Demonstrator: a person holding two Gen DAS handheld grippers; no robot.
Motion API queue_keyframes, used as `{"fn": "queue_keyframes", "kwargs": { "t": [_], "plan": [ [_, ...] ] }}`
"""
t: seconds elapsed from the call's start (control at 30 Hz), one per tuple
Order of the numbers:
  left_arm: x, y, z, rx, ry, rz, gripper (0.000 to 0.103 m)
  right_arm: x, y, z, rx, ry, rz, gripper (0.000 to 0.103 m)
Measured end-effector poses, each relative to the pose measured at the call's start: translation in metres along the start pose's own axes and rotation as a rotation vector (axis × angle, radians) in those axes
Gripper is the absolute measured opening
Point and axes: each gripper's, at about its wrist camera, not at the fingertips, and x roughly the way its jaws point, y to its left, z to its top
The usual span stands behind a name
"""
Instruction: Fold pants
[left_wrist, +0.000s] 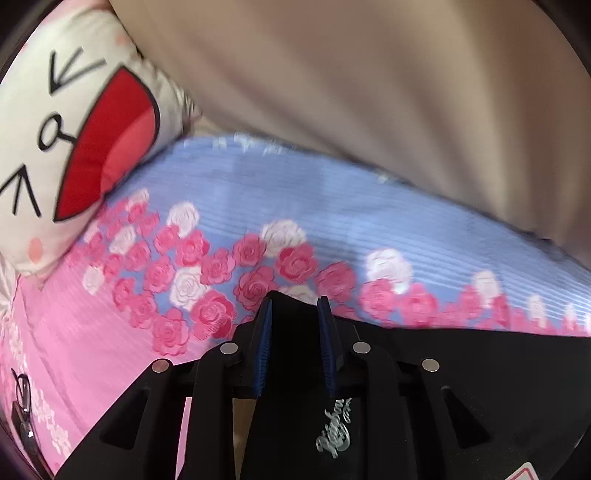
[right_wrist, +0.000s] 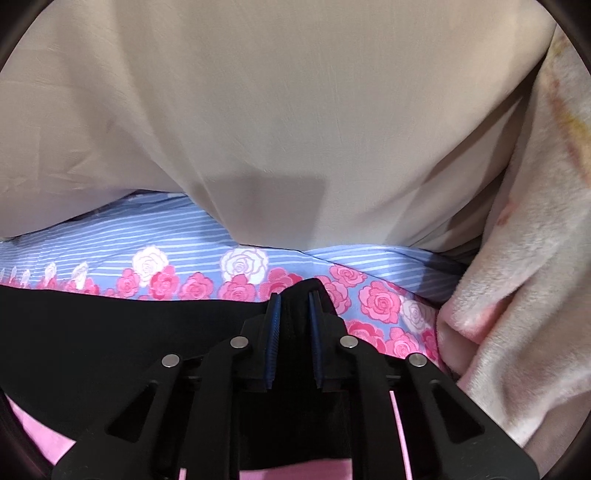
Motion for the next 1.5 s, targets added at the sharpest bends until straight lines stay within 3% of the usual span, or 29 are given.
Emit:
{"fn": "queue_keyframes", "kwargs": {
  "t": [0.2, 0.33, 0.5, 0.63, 0.83, 0.93, 1.03, 1.1, 1.17, 1.23, 1.27, 1.33, 1.4, 1.47, 1.5],
  "plan": [
    [-0.100, 0.023, -0.022, -0.039, -0.152, -0.141, 0.021, -0.062, -0.002, -0.010, -0.013, -0.103, 0.037, 0.010],
    [-0.183, 0.036, -0.063, -0.027, -0.238, -0.225, 0.021, -0.138, 0.002, -0.034, -0.031, -0.216, 0.082, 0.009],
    [-0.248, 0.058, -0.127, -0.016, -0.287, -0.257, 0.022, -0.224, 0.000, -0.087, -0.067, -0.307, 0.134, 0.009],
    [-0.249, 0.079, -0.185, -0.020, -0.219, -0.230, 0.022, -0.248, -0.018, -0.158, -0.075, -0.251, 0.139, 0.009],
    [-0.173, 0.112, -0.249, -0.085, -0.017, -0.137, 0.022, -0.213, -0.051, -0.242, -0.017, -0.077, 0.102, 0.009],
    [-0.145, 0.128, -0.268, -0.138, 0.038, -0.142, 0.022, -0.196, -0.066, -0.263, 0.041, -0.010, 0.093, 0.009],
    [-0.149, 0.131, -0.271, -0.153, 0.009, -0.161, 0.022, -0.198, -0.074, -0.261, 0.086, 0.006, 0.139, 0.012],
    [-0.154, 0.129, -0.269, -0.135, 0.007, -0.154, 0.025, -0.201, -0.077, -0.263, 0.097, 0.022, 0.157, 0.021],
    [-0.162, 0.129, -0.269, -0.121, 0.002, -0.108, 0.026, -0.216, -0.080, -0.266, 0.101, 0.006, 0.132, 0.040],
    [-0.178, 0.137, -0.269, -0.120, -0.027, -0.058, 0.031, -0.233, -0.084, -0.271, 0.130, -0.031, 0.122, 0.052],
    [-0.185, 0.143, -0.269, -0.131, -0.039, -0.040, 0.038, -0.238, -0.089, -0.273, 0.157, -0.059, 0.119, 0.054],
    [-0.201, 0.155, -0.266, -0.166, -0.077, -0.016, 0.039, -0.251, -0.095, -0.274, 0.205, -0.097, 0.160, 0.055],
    [-0.217, 0.154, -0.259, -0.175, -0.115, 0.011, 0.039, -0.259, -0.097, -0.265, 0.248, -0.136, 0.176, 0.063],
    [-0.234, 0.135, -0.249, -0.141, -0.170, 0.025, 0.039, -0.251, -0.092, -0.249, 0.248, -0.133, 0.179, 0.081],
    [-0.238, 0.123, -0.244, -0.125, -0.183, 0.021, 0.047, -0.241, -0.089, -0.243, 0.242, -0.110, 0.166, 0.082]
  ]
}}
